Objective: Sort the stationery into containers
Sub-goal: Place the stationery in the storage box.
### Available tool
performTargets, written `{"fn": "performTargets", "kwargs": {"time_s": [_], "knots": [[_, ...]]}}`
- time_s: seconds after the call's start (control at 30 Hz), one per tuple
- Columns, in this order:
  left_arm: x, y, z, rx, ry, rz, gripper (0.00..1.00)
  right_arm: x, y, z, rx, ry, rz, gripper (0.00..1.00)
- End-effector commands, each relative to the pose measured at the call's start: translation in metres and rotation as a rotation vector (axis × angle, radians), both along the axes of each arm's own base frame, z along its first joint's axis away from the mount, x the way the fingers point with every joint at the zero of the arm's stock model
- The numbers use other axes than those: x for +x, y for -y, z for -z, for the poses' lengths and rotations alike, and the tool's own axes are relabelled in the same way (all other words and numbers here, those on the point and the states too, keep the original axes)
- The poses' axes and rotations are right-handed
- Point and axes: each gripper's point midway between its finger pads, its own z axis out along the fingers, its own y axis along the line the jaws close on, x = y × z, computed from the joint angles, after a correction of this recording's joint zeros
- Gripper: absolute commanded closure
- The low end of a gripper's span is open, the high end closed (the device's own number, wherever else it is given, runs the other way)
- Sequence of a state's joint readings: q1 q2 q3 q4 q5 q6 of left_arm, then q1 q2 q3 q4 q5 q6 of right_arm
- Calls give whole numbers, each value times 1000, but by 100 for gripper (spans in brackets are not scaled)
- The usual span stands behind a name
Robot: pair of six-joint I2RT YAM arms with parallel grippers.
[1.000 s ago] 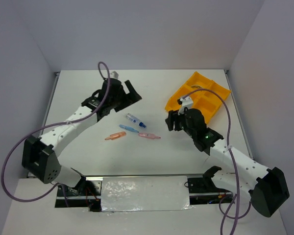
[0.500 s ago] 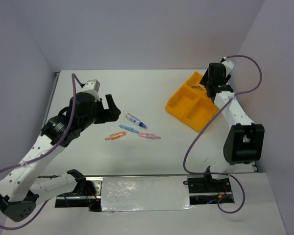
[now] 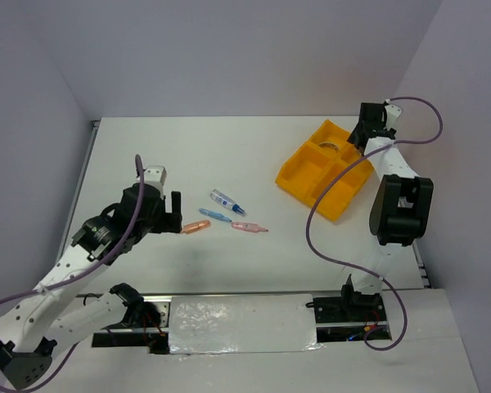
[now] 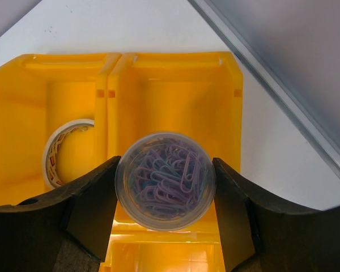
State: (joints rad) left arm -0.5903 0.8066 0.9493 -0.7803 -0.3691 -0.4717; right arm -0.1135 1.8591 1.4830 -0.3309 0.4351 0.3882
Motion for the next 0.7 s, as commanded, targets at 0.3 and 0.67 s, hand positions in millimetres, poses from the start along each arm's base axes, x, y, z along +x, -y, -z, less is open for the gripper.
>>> {"fn": "performTargets", "kwargs": {"time_s": [0.3,0.67], "knots": [[11,12,-7,-27,56,50,1,11,22,12,0,-15,14,89],[12,18,-2,-26,35,78,1,13,23,10,7,-10,-18,46]]}}
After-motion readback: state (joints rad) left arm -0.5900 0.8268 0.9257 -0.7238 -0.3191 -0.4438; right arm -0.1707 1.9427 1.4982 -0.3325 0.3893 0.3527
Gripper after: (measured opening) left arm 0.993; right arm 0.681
